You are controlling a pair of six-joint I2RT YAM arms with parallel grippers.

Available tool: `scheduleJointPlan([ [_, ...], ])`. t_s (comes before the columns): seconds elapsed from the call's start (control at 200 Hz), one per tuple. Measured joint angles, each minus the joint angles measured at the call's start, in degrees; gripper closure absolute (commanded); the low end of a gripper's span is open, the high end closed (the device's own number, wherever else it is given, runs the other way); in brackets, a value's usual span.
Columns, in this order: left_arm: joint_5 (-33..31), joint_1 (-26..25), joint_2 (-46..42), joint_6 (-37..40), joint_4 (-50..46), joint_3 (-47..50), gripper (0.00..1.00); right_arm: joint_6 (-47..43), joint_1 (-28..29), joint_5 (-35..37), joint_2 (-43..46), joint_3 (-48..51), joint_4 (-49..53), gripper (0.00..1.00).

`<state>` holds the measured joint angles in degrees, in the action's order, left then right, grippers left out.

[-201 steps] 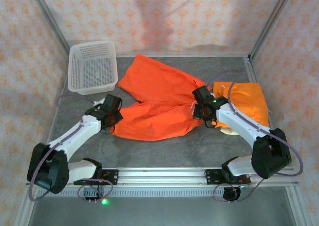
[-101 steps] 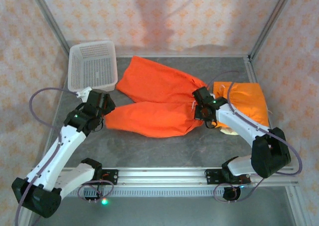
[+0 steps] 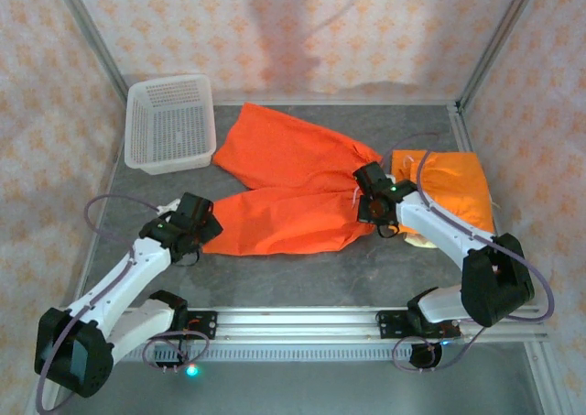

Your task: Fold and stack the shorts

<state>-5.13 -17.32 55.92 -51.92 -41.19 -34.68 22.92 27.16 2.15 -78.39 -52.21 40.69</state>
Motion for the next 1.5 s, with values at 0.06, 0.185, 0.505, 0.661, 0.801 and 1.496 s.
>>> scheduleJointPlan([
  [0.06, 0.44, 0.0, 1.27, -0.35, 1.88, 0.26, 0.15, 0.02, 0.0, 0.0, 0.0, 0.09, -0.02, 1.0],
  [0.185, 1.44, 0.0, 5.9, -0.44, 6.08, 0.28, 0.19, 0.04, 0.0, -0.15, 0.0, 0.13, -0.04, 1.0],
  [0.505, 2.8, 0.0, 18.88, 2.08, 12.66, -1.73, 0.7, 0.02, 0.0, -0.17, 0.0, 0.13, -0.04, 1.0],
  [0.661, 1.62, -0.04, 20.57, 3.89, 11.91, -6.05, 0.94, 0.0, 0.0, -0.17, 0.0, 0.13, -0.04, 1.0],
  [0.801, -2.32, -0.22, 17.49, 5.9, 8.09, -13.2, 0.96, -0.02, 0.0, -0.17, 0.0, 0.13, -0.04, 1.0],
  [1.496, -3.56, 1.95, 1.07, 7.48, 1.22, -12.59, 0.0, 0.42, 0.0, -2.16, -1.07, 0.13, -0.24, 1.0],
])
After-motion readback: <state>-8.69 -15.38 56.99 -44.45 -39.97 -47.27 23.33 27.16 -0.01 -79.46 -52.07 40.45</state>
